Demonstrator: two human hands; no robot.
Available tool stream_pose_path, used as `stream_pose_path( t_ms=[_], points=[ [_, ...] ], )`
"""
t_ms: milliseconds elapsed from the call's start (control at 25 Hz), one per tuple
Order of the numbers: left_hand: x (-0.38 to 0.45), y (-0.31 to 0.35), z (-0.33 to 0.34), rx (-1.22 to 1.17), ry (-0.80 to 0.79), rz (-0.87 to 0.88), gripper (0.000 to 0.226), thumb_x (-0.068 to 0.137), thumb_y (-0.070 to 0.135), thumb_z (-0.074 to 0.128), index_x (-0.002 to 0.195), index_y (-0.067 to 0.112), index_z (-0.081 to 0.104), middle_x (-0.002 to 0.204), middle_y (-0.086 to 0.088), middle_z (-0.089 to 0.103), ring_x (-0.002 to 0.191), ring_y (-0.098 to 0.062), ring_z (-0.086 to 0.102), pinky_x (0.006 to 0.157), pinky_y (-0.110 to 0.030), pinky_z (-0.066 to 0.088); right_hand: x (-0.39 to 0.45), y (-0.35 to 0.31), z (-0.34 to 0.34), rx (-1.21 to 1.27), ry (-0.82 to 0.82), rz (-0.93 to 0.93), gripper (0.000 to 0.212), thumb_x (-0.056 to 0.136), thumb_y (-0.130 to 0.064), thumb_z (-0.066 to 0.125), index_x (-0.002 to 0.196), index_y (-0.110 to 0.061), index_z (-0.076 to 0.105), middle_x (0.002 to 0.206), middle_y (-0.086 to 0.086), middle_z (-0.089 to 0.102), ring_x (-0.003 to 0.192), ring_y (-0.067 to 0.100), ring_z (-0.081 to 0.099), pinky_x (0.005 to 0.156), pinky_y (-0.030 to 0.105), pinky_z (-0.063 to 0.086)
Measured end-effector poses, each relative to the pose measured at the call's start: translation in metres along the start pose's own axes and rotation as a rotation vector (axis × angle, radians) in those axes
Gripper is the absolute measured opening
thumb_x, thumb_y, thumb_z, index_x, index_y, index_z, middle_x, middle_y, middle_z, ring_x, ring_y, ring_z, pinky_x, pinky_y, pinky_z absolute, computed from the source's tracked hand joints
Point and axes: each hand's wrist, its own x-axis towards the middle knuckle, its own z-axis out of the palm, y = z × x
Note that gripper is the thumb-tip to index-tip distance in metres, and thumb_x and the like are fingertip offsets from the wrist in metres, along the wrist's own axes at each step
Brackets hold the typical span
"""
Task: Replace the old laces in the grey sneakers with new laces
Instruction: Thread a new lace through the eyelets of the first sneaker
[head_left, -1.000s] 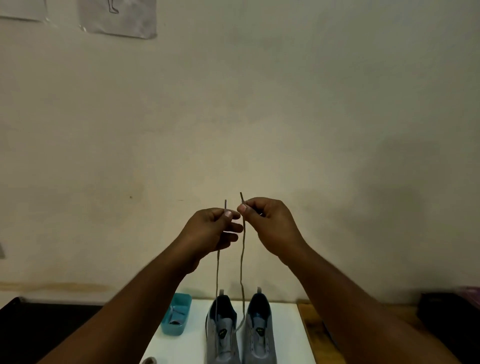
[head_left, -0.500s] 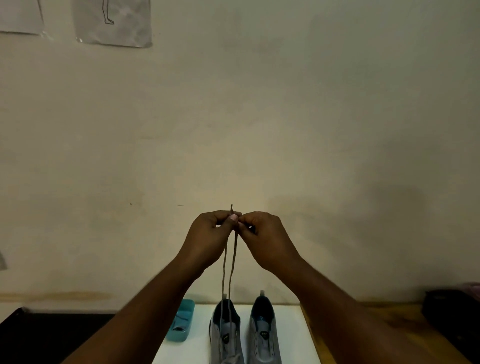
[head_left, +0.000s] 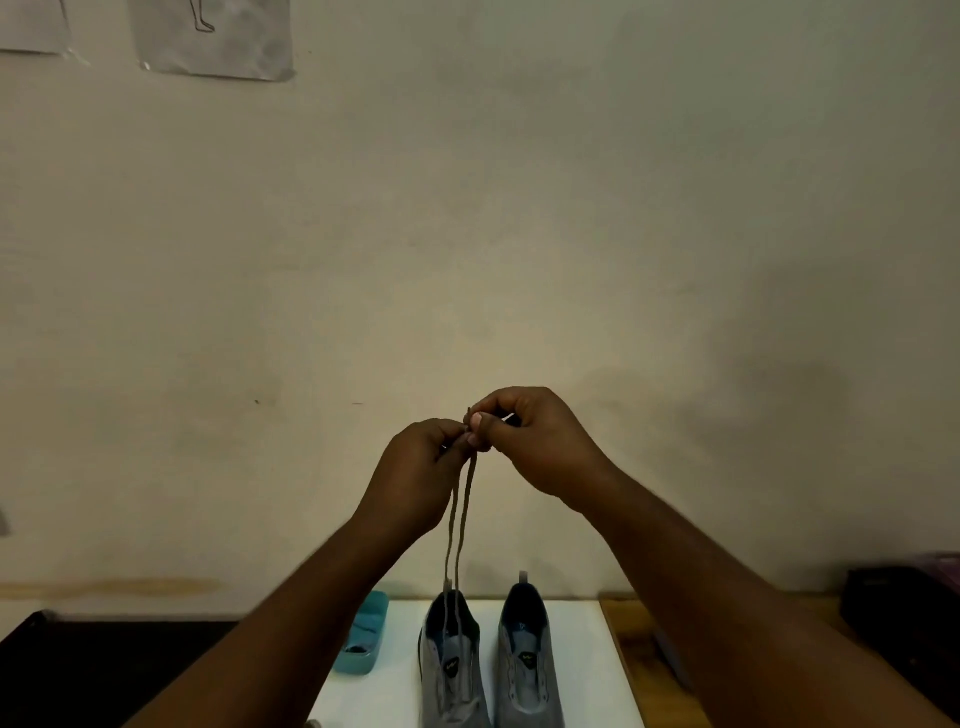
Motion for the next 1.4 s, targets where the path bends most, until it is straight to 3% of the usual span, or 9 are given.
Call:
stream_pose_path(
  t_ms=[240, 520, 600, 720, 880, 1040, 1160, 1280, 1400],
  points=[
    [-0.002, 0.001, 0.003, -0.094, -0.082, -0.017, 0.026, 0.105, 0.022, 0.052, 0.103, 0.018, 0.077, 0.089, 0.012, 0.073, 0.080, 0.016, 0.061, 0.066, -0.005, 0.041, -0.004, 0.005, 0.003, 0.092, 0.058, -0.021, 0.013, 0.099, -0.017, 0.066, 0.095, -0.013, 0.077, 0.077, 0.002, 0.075, 0.067, 0.006, 0.068, 0.065, 0.016, 0.051],
    [0.002, 0.000, 0.000, -0.038, -0.045, -0.011, 0.025, 0.104, 0.030, 0.053, 0.097, 0.025, 0.077, 0.096, 0.011, 0.075, 0.096, -0.001, 0.066, 0.084, -0.026, 0.051, -0.001, 0.005, -0.002, 0.073, -0.062, -0.004, 0.010, 0.097, -0.020, 0.069, 0.100, -0.016, 0.077, 0.086, -0.001, 0.076, 0.077, 0.009, 0.070, 0.079, 0.026, 0.058],
    [0.002, -0.001, 0.000, -0.054, -0.053, -0.015, 0.026, 0.104, 0.033, 0.053, 0.098, 0.025, 0.077, 0.097, 0.009, 0.074, 0.096, -0.005, 0.067, 0.084, -0.029, 0.052, 0.001, 0.004, -0.001, 0.130, -0.077, 0.028, 0.009, 0.097, -0.018, 0.069, 0.098, -0.014, 0.077, 0.085, 0.002, 0.075, 0.074, 0.009, 0.066, 0.072, 0.021, 0.055],
    [-0.006, -0.016, 0.005, -0.104, -0.199, -0.037, 0.023, 0.102, 0.040, 0.056, 0.107, 0.024, 0.073, 0.101, 0.007, 0.073, 0.098, -0.012, 0.067, 0.087, -0.032, 0.052, 0.006, 0.004, -0.004, 0.300, -0.066, 0.153, 0.009, 0.096, -0.023, 0.071, 0.098, -0.016, 0.077, 0.086, -0.003, 0.072, 0.078, 0.008, 0.058, 0.072, 0.023, 0.047],
    [-0.046, -0.098, 0.038, -0.234, -0.393, -0.197, 0.011, 0.097, 0.030, 0.065, 0.108, 0.029, 0.066, 0.097, 0.000, 0.069, 0.090, -0.009, 0.065, 0.085, -0.032, 0.053, 0.018, 0.006, -0.012, 0.346, 0.009, 0.209, 0.011, 0.091, -0.030, 0.077, 0.097, -0.022, 0.079, 0.091, -0.009, 0.071, 0.089, 0.012, 0.055, 0.082, 0.034, 0.044],
    [-0.103, -0.186, 0.087, -0.334, -0.397, -0.430, 0.021, 0.099, 0.010, 0.058, 0.114, 0.024, 0.065, 0.111, -0.008, 0.069, 0.106, -0.019, 0.065, 0.088, -0.021, 0.053, 0.029, 0.003, -0.017, 0.335, 0.035, 0.164, 0.007, 0.093, -0.028, 0.075, 0.095, -0.021, 0.077, 0.089, -0.006, 0.069, 0.087, 0.015, 0.055, 0.081, 0.035, 0.043],
    [-0.137, -0.246, 0.127, -0.078, -0.314, -0.574, 0.027, 0.095, -0.002, 0.052, 0.109, 0.018, 0.064, 0.110, -0.001, 0.066, 0.106, -0.020, 0.062, 0.081, -0.015, 0.046, 0.036, 0.004, -0.014, 0.296, 0.028, 0.135, 0.006, 0.093, -0.028, 0.075, 0.095, -0.022, 0.076, 0.088, -0.007, 0.070, 0.086, 0.014, 0.058, 0.080, 0.034, 0.046],
    [-0.170, -0.293, 0.162, 0.062, -0.326, -0.701, 0.022, 0.095, 0.008, 0.058, 0.116, 0.016, 0.062, 0.111, -0.002, 0.065, 0.107, -0.020, 0.062, 0.091, -0.028, 0.050, 0.041, 0.007, -0.006, 0.298, 0.011, 0.110, 0.008, 0.093, -0.027, 0.075, 0.097, -0.020, 0.075, 0.089, -0.006, 0.069, 0.085, 0.014, 0.058, 0.078, 0.032, 0.047],
    [-0.186, -0.318, 0.183, 0.107, -0.221, -0.769, 0.019, 0.095, 0.019, 0.065, 0.114, 0.016, 0.064, 0.108, -0.002, 0.068, 0.099, -0.017, 0.062, 0.090, -0.029, 0.050, 0.044, 0.010, -0.002, 0.296, -0.008, 0.068, 0.012, 0.093, -0.026, 0.074, 0.101, -0.017, 0.074, 0.093, -0.002, 0.068, 0.085, 0.014, 0.058, 0.078, 0.031, 0.047]
  ],
)
